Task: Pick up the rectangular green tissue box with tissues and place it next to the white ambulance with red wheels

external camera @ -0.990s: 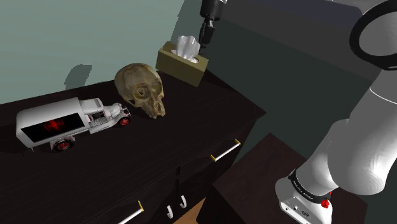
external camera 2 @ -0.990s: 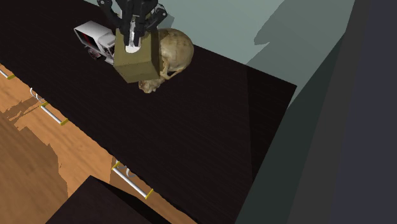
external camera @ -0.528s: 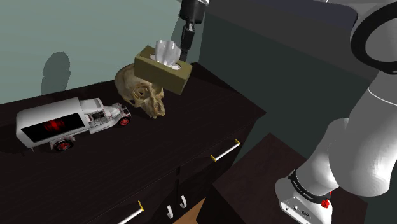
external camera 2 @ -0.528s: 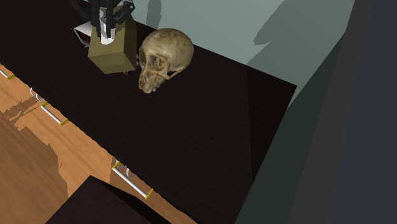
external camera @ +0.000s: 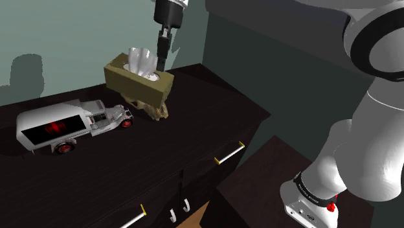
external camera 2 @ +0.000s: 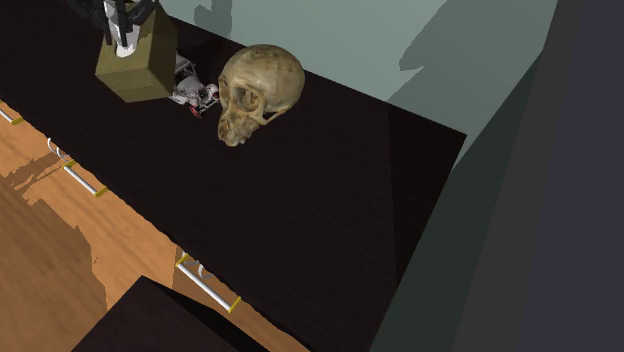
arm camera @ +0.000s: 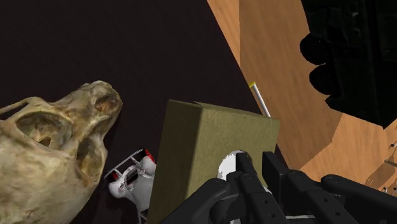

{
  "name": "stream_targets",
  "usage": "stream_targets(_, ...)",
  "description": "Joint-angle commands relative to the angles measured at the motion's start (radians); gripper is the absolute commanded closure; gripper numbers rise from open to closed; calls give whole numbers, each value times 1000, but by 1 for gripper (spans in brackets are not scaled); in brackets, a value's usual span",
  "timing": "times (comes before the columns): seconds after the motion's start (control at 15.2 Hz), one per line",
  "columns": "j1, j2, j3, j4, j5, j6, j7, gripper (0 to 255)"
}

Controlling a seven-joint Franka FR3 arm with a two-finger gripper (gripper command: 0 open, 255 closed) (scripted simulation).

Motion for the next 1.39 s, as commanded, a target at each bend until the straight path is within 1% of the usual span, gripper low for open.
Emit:
stream_targets(0.0,27,33,18,50,2,4,49,255)
stream_targets(0.33,87,135,53,189,2,8,153,255)
stream_targets(0.59,134,251,77,361,-3,-14,241,255)
stream_targets(0.73,157,332,89,486,-6,-42,290,255)
stream_targets(0.79,167,384,95,571,-8,-65,318,255)
stream_targets(0.86,178,492,106,752,-12,-125,366,255)
stream_targets(0.92,182,457,103,679,-12,-88,351,255)
stream_targets(1.06,188,416,98,580,-12,-35,330,255)
stream_targets(1.32,195,367,93,446,-11,45,298,255)
